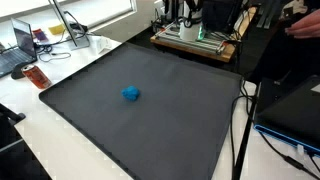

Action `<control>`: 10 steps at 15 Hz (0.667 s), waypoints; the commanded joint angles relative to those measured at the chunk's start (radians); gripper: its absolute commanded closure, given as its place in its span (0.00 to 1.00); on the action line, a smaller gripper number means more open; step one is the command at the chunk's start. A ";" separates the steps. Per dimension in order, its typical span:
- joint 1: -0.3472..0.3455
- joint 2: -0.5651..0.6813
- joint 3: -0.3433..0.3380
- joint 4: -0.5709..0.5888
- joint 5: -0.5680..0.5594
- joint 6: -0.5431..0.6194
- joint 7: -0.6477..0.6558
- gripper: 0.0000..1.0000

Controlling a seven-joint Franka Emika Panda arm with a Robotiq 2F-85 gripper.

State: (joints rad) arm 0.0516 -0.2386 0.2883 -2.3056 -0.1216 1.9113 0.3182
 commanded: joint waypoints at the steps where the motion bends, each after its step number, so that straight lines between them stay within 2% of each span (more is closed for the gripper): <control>1: 0.031 0.003 -0.029 0.002 -0.007 -0.002 0.006 0.00; 7: 0.031 0.003 -0.029 0.002 -0.007 -0.002 0.006 0.00; 10: 0.076 -0.003 -0.054 0.011 0.095 0.020 -0.117 0.00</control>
State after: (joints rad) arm 0.0754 -0.2386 0.2709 -2.3050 -0.1093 1.9137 0.2949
